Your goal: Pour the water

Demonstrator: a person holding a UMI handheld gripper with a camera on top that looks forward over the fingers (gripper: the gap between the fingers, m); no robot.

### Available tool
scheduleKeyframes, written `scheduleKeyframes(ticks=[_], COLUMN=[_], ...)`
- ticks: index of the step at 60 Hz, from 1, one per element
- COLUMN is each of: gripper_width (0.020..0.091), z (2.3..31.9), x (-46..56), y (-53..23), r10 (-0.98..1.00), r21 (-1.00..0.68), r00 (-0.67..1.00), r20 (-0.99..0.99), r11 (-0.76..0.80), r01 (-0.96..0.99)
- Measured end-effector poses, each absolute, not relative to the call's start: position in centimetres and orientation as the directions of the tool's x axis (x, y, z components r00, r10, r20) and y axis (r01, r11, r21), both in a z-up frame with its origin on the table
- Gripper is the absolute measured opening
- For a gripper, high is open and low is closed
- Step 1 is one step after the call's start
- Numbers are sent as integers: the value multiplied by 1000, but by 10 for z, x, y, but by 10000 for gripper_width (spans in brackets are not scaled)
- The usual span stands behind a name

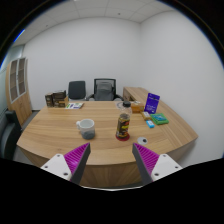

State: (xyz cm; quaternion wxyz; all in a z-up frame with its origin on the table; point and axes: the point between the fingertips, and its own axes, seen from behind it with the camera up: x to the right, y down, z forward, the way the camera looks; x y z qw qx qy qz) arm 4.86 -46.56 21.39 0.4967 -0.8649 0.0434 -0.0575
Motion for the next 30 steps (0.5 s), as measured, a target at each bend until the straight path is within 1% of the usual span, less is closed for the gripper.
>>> scheduleKeyframes(ticks=[13, 18, 30], gripper_width=[858, 857, 857], z=[232, 232, 234], x=[44, 43, 55], y=[-500, -504, -501], r10=[-149, -148, -144], r21=[-876, -872, -870], r00=[988, 989, 988], r20=[37, 20, 60], r11=[-481, -486, -492], r01=[-40, -55, -19])
